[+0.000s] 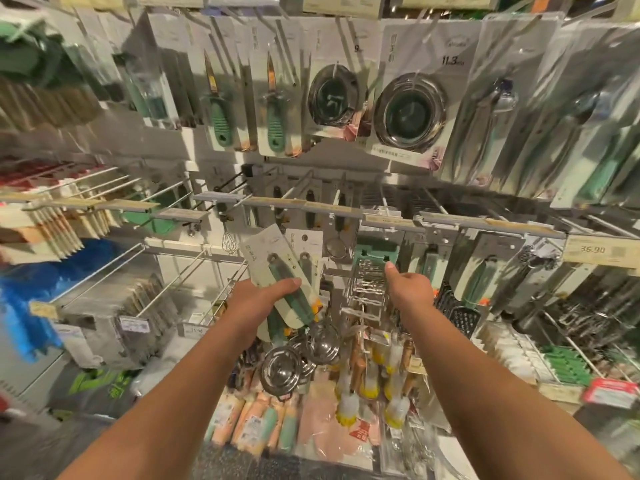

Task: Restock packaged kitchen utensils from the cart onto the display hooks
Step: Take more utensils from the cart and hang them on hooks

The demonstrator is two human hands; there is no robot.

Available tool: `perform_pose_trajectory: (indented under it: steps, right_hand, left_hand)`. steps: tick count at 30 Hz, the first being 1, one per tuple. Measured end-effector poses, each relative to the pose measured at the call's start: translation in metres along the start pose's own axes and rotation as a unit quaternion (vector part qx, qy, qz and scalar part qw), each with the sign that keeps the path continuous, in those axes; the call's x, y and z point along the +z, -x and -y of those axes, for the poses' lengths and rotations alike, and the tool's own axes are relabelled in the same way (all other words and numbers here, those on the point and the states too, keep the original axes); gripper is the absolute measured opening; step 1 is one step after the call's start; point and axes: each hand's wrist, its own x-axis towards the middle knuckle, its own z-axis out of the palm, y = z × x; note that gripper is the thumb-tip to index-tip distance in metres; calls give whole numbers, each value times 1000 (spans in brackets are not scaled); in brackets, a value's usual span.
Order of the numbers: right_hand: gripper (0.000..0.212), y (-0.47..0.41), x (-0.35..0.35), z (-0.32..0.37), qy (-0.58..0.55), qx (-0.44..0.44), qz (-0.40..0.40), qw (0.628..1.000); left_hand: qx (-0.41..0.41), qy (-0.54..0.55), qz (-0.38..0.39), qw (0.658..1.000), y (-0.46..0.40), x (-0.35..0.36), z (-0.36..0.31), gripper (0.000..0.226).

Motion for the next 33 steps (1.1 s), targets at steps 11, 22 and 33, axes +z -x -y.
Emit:
perform_pose_trajectory:
  steps: [11,22,33]
  right_hand:
    - [25,79,5,0,-60,-107,164,979]
    - [27,105,23,-21,-85,-134,279,947]
    - [11,111,28,-28,-126,-83,283,947]
  left_hand:
    - [-44,76,39,995,12,11,23,53]
    - [-92,120,84,985,33,17,29,40]
    - [-89,92,68,989,39,2,46,82]
